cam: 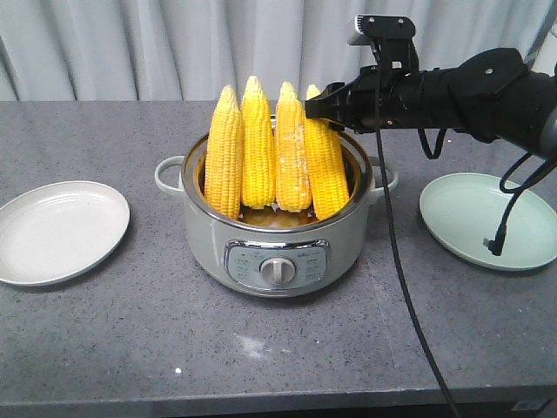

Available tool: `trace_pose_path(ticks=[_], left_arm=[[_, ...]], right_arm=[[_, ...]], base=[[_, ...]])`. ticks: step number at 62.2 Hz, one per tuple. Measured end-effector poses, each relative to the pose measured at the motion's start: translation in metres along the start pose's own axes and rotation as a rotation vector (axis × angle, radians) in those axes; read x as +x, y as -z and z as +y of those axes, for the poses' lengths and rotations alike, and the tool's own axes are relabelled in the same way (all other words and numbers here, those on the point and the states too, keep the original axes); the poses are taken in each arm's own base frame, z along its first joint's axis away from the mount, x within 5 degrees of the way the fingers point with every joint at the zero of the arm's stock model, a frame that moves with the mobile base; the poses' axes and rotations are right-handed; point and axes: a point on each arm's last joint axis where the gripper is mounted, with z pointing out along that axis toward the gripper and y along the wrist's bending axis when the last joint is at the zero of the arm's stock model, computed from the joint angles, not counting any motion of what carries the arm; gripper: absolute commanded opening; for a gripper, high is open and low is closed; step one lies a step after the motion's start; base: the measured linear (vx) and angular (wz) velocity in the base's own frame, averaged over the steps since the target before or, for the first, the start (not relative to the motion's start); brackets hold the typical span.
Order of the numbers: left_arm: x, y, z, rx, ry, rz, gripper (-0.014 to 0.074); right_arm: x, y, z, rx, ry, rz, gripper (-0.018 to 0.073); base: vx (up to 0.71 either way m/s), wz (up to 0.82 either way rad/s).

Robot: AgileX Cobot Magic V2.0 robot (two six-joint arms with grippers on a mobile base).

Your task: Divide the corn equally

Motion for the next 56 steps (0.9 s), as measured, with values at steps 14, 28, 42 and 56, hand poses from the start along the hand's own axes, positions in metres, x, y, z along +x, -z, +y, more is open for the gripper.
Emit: trace_pose_path(ticks=[14, 28, 42, 56], left_arm=[[0.0, 0.0, 0.0, 0.0, 0.0, 0.0, 0.0417], [0.0, 0.0, 0.0, 0.0, 0.0, 0.0, 0.0417], [0.002, 0.0, 0.0, -0.005, 0.0, 0.017, 0.0417], [0.003, -0.001, 0.001, -0.011, 0.0, 0.036, 0.0417]], right_arm=[[0.0, 0.001, 0.001, -0.011, 0.013, 0.011, -0.0011], [-0.024, 0.019, 0.012, -0.032, 0.057, -0.048, -0.0007], [-0.093, 0.118, 0.024, 0.035, 0.107, -0.323, -0.0006], [-0.104, 0.207, -0.033, 0.235, 0.044, -0.391, -0.0006]], base=[[0.0, 0.0], [0.0, 0.0], [0.0, 0.0], [0.0, 0.0]])
